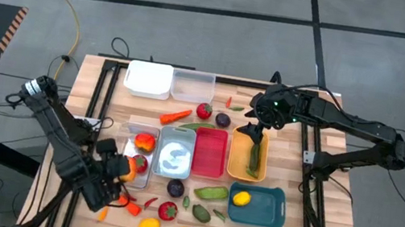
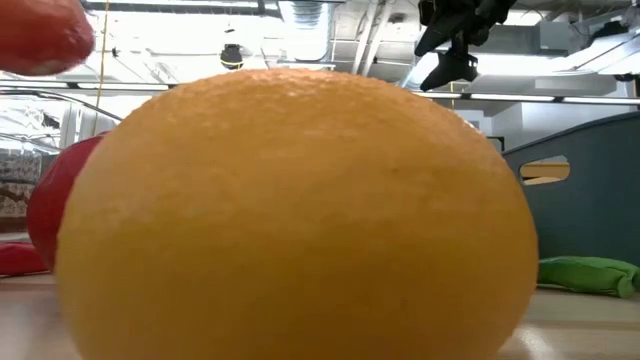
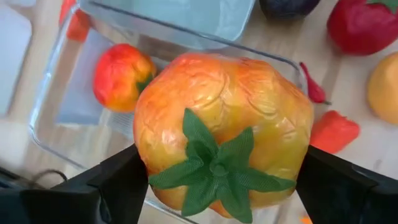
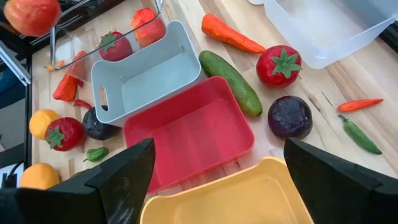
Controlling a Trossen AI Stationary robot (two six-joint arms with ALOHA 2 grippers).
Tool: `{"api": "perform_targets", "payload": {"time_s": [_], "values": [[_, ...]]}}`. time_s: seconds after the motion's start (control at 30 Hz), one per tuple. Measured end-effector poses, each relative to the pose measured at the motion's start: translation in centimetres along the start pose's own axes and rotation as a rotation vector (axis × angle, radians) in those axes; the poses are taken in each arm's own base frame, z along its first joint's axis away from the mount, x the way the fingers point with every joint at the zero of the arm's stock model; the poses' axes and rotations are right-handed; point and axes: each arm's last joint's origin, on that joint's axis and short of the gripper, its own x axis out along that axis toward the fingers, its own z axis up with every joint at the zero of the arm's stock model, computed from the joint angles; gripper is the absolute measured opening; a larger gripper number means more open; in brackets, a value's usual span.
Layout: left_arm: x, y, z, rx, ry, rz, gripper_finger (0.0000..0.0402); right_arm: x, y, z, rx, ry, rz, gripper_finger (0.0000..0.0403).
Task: Sort produce into baskets
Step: Put the orange tomato into the bottom transparent bin
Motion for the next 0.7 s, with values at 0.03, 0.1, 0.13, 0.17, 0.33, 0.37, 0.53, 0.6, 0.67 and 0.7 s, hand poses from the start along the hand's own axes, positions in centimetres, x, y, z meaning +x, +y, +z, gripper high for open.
{"api": "perform_targets", "payload": {"time_s": [0.03,0.1,0.13,0.17,0.33,0.37,0.53,0.6,0.67,0.7], "values": [[0.1,0.1,0.2,0.021,0.013,0.000,0.0330,0.0,0.0,0.0,0.000,0.000,0.000,0.0383],[0.3,0.3,0.5,0.041,0.032,-0.002,0.0334,0.0,0.0,0.0,0.000,0.000,0.000,0.0383],[0.4,0.4,0.7,0.037,0.041,0.000,0.0336,0.0,0.0,0.0,0.000,0.000,0.000,0.0383],[0.5,0.6,0.9,0.028,0.047,0.005,0.0337,0.0,0.0,0.0,0.000,0.000,0.000,0.0383],[0.9,1.3,1.4,-0.004,0.066,0.040,0.0353,0.0,0.0,0.0,0.000,0.000,0.000,0.0383],[0.9,1.4,1.5,-0.004,0.070,0.042,0.0357,0.0,0.0,0.0,0.000,0.000,0.000,0.0383],[1.2,1.8,1.9,-0.020,0.090,0.058,0.0384,0.0,0.0,0.0,0.000,0.000,0.000,0.0383],[1.2,1.9,2.0,-0.014,0.092,0.059,0.0393,0.0,0.0,0.0,0.000,-0.001,-0.001,0.0383],[1.3,2.0,2.2,0.002,0.083,0.069,0.0397,0.0,0.0,0.1,-0.001,-0.010,-0.019,0.0383],[1.3,2.1,2.3,-0.001,0.074,0.077,0.0398,0.0,-0.1,0.1,-0.001,-0.017,-0.035,0.0383]]}}
